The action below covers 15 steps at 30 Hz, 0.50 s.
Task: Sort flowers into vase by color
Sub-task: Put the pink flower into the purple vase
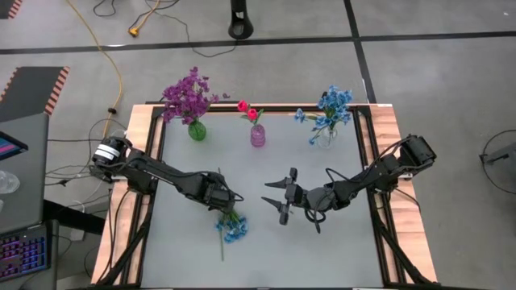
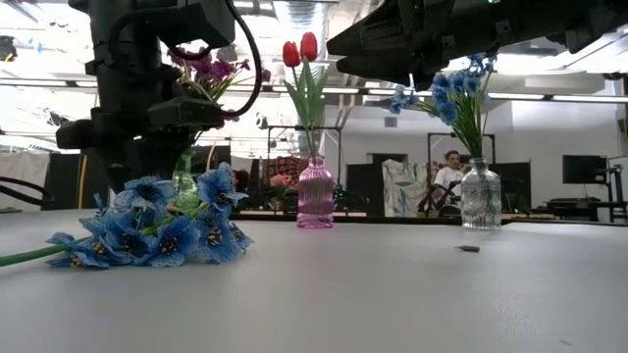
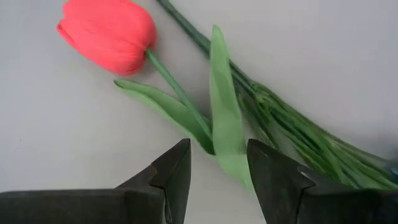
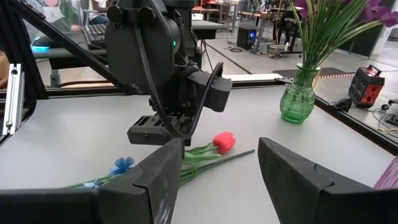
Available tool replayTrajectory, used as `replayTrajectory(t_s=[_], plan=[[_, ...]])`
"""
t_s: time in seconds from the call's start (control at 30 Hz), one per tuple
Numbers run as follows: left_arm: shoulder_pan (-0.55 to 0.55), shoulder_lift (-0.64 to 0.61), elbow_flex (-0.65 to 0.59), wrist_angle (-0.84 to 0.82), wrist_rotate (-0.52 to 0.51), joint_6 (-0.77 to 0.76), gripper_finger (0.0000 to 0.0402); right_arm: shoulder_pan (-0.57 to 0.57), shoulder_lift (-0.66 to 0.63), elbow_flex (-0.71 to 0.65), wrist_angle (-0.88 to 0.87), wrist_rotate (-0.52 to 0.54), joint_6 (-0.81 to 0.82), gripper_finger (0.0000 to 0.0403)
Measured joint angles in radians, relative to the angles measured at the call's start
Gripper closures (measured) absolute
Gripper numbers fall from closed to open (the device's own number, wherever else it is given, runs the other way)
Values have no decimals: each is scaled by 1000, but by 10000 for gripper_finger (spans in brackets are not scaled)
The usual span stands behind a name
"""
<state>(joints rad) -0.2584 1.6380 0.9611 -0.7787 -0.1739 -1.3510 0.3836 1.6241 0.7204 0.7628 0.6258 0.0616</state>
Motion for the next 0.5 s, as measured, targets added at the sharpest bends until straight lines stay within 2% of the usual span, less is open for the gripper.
replayTrajectory(t_s=[0.5], plan=[[-11, 0, -20, 46, -17, -12, 258, 0, 0, 0, 0, 0, 0, 163]])
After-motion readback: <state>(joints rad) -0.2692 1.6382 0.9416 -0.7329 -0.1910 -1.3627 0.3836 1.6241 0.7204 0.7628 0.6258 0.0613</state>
